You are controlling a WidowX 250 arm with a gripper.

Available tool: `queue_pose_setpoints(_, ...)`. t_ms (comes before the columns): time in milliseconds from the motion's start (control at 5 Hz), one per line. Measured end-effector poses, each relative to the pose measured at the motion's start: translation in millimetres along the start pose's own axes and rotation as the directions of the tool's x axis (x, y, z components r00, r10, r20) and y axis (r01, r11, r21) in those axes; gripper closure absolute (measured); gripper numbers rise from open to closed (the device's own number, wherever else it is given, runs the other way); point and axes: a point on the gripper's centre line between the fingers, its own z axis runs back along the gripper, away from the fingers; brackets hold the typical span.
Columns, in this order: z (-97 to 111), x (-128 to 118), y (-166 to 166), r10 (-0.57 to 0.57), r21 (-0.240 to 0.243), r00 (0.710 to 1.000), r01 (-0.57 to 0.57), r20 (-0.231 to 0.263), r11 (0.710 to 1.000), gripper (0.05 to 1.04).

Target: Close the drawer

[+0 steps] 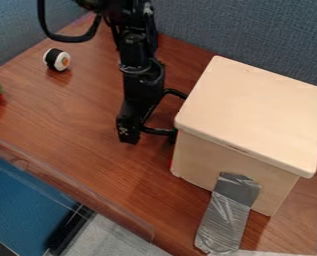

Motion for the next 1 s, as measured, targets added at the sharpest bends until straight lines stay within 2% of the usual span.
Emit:
queue_pose_setpoints(400,-2,-1,2,0.0,0.004,1.0,0.0,0.008,1.0,0.083)
queue_pose_setpoints(600,10,-27,21,0.103,0.058,0.995,-0.103,0.008,0.993,0.084)
queue_pose_setpoints(800,36,-61,33,0.298,0.142,0.954,-0.292,-0.019,0.946,0.084)
queue_pose_setpoints(1000,46,-80,35,0.501,0.178,0.86,-0.481,-0.092,0.858,0.084)
